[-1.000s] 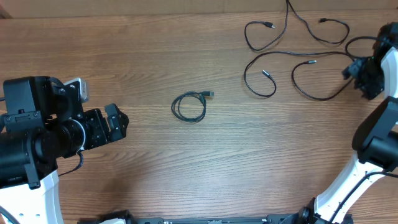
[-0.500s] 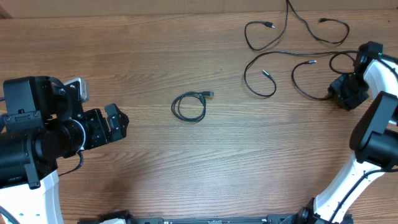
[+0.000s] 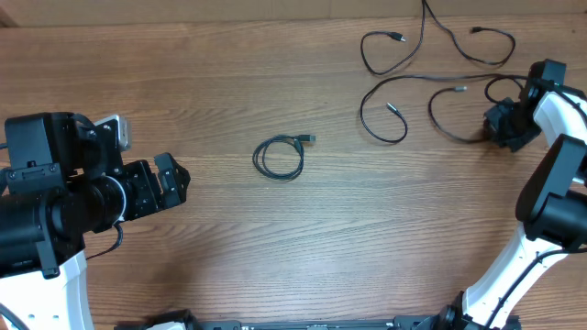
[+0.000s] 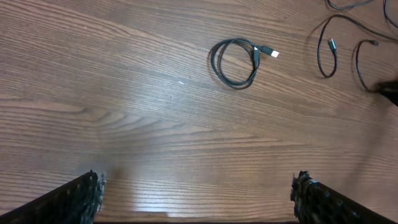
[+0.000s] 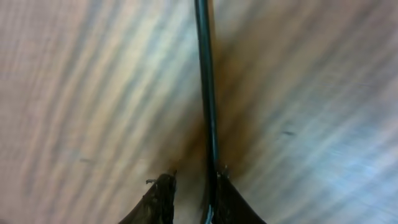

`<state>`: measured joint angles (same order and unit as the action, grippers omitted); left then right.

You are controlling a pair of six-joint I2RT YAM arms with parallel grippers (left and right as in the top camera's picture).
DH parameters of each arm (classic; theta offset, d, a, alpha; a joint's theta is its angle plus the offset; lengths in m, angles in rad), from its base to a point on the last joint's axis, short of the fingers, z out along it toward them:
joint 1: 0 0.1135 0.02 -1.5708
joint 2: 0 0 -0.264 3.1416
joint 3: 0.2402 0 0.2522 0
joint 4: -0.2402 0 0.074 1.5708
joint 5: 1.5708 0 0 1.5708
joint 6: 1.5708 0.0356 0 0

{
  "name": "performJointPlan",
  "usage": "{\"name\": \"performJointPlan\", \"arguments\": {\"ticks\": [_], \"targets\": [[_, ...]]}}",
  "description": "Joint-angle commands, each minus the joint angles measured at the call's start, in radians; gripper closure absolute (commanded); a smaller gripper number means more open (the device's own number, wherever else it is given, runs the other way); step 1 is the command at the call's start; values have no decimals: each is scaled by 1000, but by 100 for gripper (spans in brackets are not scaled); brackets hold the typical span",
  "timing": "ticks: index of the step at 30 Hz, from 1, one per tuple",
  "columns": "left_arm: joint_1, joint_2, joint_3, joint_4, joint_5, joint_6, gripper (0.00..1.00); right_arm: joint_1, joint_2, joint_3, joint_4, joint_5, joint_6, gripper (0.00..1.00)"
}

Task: Untangle cables

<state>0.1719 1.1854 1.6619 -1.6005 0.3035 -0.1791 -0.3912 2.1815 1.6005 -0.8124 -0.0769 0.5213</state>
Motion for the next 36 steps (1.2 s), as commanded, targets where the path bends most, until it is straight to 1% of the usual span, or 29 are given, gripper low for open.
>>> {"name": "performJointPlan", "arguments": {"ticks": [1,3,4,5,6,7,8,10,14,17,23,25,28,29,31,33,36], "targets": [[4,-1,9,2,1,21,0,-2,-13,-1,28,-125,3,80],[4,-1,9,1,2,18,0,-2,-13,10,42,-166,4,80],[4,-1,9,1,2,18,0,-2,-13,16,42,-169,6,77],[4,-1,9,1,3,18,0,-2,-13,23,40,-168,6,70],[4,-1,9,1,4,18,1,-2,-13,31,34,-167,6,55],[4,-1,9,1,4,18,1,-3,-13,40,24,-163,6,46],[4,-1,9,1,4,18,0,-4,-13,47,16,-153,6,43],[4,-1,9,1,4,18,0,-4,-13,59,-2,-129,6,34],[4,-1,9,1,4,18,0,-4,-16,112,-71,-94,2,34],[4,1,9,1,4,19,1,-4,-21,183,-147,-86,-20,26],[4,17,9,2,4,18,0,47,-39,306,-314,-119,-208,23],[4,25,9,2,4,18,0,79,-40,312,-353,-122,-213,23],[4,39,9,1,5,18,1,152,-39,302,-408,-165,-283,24],[4,45,9,1,5,18,0,219,-39,288,-429,-171,-343,24],[4,48,9,1,5,18,0,287,-39,275,-432,-167,-384,23],[4,50,9,1,5,18,0,349,-39,270,-430,-141,-400,23],[4,50,9,0,5,18,0,447,-34,270,-423,-92,-400,25]]}}
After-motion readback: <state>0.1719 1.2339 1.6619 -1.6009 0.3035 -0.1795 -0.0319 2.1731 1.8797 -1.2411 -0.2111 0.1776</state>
